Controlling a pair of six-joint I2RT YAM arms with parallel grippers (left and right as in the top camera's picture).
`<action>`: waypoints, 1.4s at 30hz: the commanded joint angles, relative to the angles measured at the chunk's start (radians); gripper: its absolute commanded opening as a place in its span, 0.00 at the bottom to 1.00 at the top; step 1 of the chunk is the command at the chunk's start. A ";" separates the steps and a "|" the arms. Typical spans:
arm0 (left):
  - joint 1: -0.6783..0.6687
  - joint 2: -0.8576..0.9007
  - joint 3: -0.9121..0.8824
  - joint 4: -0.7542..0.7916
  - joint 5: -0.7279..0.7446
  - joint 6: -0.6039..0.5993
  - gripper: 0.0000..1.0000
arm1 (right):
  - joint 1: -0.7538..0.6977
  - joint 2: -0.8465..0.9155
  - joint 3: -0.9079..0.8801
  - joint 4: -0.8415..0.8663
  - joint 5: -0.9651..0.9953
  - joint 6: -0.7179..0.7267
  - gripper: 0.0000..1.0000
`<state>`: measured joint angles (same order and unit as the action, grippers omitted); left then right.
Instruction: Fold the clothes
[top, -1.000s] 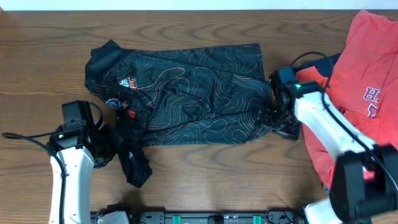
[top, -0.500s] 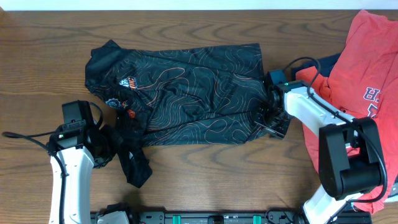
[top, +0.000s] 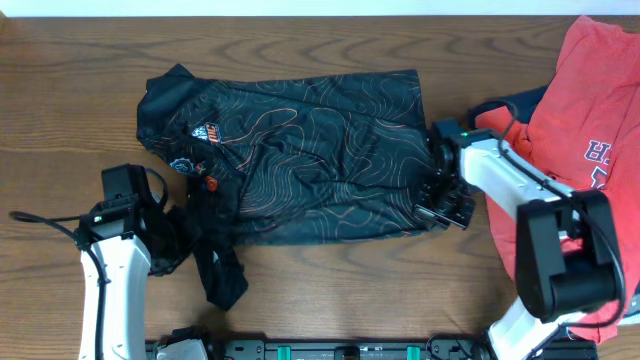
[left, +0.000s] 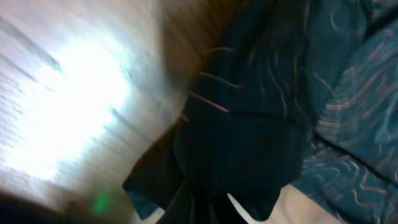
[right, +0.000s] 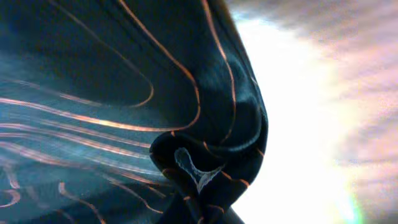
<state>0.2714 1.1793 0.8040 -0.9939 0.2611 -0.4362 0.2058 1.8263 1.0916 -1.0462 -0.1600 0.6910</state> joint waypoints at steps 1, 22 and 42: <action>0.004 -0.042 0.099 -0.060 0.045 0.084 0.06 | -0.065 -0.144 0.006 -0.025 0.033 -0.051 0.01; 0.005 -0.172 0.806 -0.425 0.039 0.230 0.06 | -0.180 -0.889 0.180 -0.064 0.056 -0.402 0.01; 0.004 0.196 0.947 -0.144 0.047 0.222 0.06 | -0.179 -0.452 0.373 0.089 0.055 -0.532 0.01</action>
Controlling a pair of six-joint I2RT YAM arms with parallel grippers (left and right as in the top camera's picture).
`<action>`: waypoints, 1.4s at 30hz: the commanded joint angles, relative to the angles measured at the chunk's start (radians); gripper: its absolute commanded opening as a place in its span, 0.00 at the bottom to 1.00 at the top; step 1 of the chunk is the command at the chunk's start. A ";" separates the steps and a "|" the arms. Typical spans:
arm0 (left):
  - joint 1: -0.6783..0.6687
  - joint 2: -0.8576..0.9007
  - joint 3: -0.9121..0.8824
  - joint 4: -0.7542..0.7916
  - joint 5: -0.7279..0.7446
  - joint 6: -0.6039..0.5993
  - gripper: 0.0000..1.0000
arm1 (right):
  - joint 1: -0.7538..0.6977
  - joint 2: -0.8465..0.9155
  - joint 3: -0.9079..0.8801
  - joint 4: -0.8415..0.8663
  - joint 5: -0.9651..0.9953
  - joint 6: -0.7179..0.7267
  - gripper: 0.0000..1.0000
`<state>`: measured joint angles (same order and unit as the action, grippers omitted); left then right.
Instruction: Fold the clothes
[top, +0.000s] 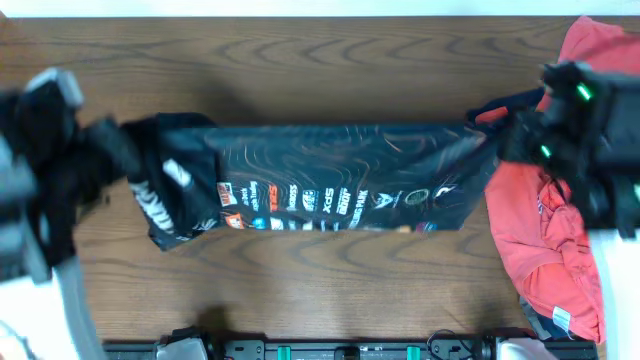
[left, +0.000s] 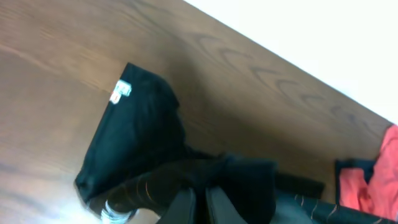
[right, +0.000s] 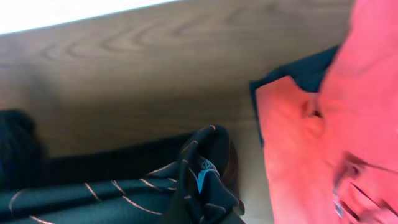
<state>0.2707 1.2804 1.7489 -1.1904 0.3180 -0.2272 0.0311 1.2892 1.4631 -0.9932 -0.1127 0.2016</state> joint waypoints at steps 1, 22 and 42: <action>0.005 0.136 0.002 0.098 0.000 0.013 0.06 | -0.004 0.132 0.002 0.082 0.006 -0.042 0.01; 0.234 0.391 0.285 1.046 0.781 -0.442 0.06 | -0.012 0.310 0.545 0.190 0.182 0.025 0.01; 0.072 0.399 0.064 -0.109 0.352 0.287 0.06 | -0.007 0.350 0.220 -0.348 0.169 0.029 0.01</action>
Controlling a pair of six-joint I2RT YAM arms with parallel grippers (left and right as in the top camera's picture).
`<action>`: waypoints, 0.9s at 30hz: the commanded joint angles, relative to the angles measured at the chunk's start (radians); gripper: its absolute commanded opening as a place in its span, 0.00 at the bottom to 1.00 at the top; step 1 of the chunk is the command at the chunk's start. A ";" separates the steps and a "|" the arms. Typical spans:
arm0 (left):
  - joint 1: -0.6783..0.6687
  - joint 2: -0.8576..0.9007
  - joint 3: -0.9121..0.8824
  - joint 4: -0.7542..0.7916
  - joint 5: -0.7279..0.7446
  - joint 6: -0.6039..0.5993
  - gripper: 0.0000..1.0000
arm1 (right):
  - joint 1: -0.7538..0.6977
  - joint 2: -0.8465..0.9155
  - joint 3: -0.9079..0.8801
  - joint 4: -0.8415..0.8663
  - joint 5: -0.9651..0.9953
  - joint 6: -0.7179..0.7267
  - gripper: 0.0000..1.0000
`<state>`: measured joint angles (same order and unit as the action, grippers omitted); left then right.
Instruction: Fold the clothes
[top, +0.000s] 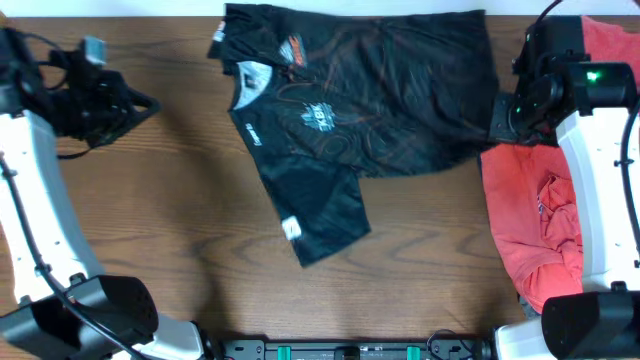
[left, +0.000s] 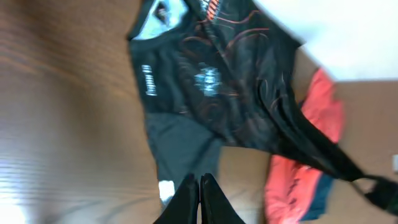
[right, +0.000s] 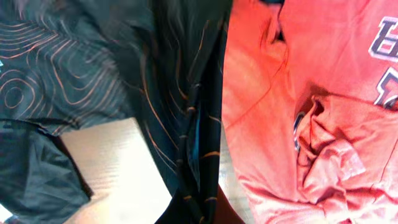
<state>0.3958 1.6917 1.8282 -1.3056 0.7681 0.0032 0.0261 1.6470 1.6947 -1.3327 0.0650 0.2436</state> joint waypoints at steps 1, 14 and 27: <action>-0.079 -0.012 -0.022 0.015 -0.116 0.056 0.06 | -0.001 -0.008 -0.013 -0.011 -0.009 -0.013 0.01; -0.348 0.003 -0.348 0.136 -0.402 -0.171 0.84 | -0.001 -0.008 -0.014 -0.022 -0.009 -0.013 0.01; -0.499 0.042 -0.740 0.592 -0.349 -0.200 0.90 | 0.000 -0.008 -0.014 -0.024 -0.009 -0.013 0.01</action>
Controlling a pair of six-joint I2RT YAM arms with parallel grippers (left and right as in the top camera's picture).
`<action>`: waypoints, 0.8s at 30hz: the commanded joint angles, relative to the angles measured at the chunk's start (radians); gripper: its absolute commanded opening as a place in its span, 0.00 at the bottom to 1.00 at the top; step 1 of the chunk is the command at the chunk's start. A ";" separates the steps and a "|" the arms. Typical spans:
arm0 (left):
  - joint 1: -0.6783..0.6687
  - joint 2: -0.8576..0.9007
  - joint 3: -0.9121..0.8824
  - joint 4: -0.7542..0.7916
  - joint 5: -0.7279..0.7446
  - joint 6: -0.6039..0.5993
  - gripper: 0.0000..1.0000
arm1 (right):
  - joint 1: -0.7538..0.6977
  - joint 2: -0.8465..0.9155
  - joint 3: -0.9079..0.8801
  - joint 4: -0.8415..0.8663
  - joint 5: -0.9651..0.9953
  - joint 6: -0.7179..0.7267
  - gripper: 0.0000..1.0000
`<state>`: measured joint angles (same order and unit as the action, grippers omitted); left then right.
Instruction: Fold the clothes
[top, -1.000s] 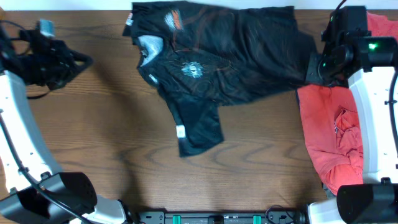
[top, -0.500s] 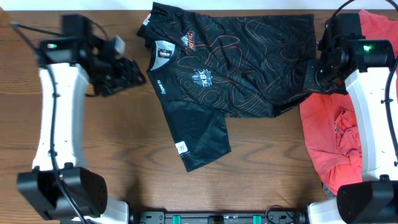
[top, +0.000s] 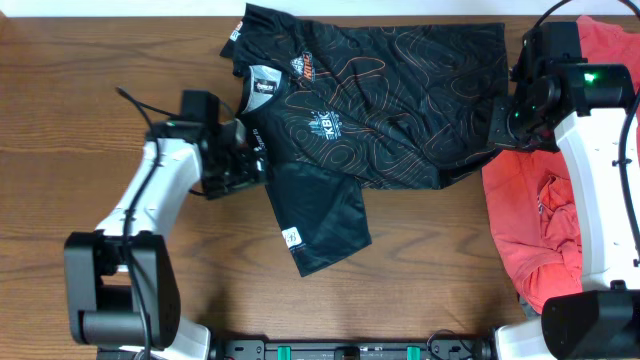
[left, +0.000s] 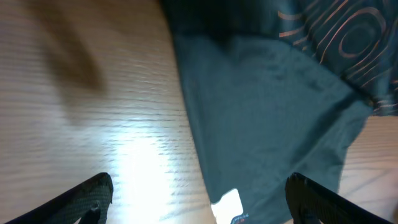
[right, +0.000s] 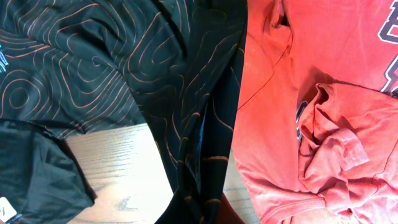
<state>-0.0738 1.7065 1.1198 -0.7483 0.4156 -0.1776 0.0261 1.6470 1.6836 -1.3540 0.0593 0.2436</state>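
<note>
A black jersey (top: 380, 90) with orange contour lines lies spread front-up at the back of the table. One sleeve (top: 320, 215) with a white tag (top: 290, 238) reaches toward the front. My left gripper (top: 245, 158) stands wide open at the jersey's left edge. In the left wrist view its fingers (left: 93, 194) straddle the sleeve (left: 267, 118) and the tag (left: 227, 202), holding nothing. My right gripper (top: 497, 128) is shut on the jersey's bunched right corner (right: 208, 186), which hangs taut from the jaws.
A red shirt (top: 555, 210) lies crumpled along the table's right side, right beside my right gripper and touching the jersey's edge (right: 311, 93). Bare wooden table (top: 120, 60) shows at the left and front.
My left gripper was shut and empty far out at the left; now it is open at the jersey's left edge over the sleeve. The jersey lies slightly flatter. The right gripper still holds its corner.
Both grippers were shut on the jersey's two ends as it lay mid-table. Then it hung stretched between them above the table. Then it lay turned over at the back, with the left gripper free. Now that gripper is open over the sleeve.
</note>
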 joint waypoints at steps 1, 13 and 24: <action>-0.038 0.035 -0.041 0.055 0.003 -0.026 0.90 | 0.000 -0.008 -0.003 -0.005 -0.003 -0.013 0.01; -0.131 0.201 -0.050 0.209 0.039 -0.146 0.86 | -0.001 -0.008 -0.003 -0.016 -0.003 -0.014 0.01; -0.204 0.218 -0.050 0.295 0.085 -0.151 0.45 | -0.001 -0.008 -0.003 -0.015 -0.003 -0.014 0.01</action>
<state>-0.2707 1.8912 1.0885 -0.4568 0.5106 -0.3264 0.0261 1.6466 1.6825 -1.3678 0.0593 0.2436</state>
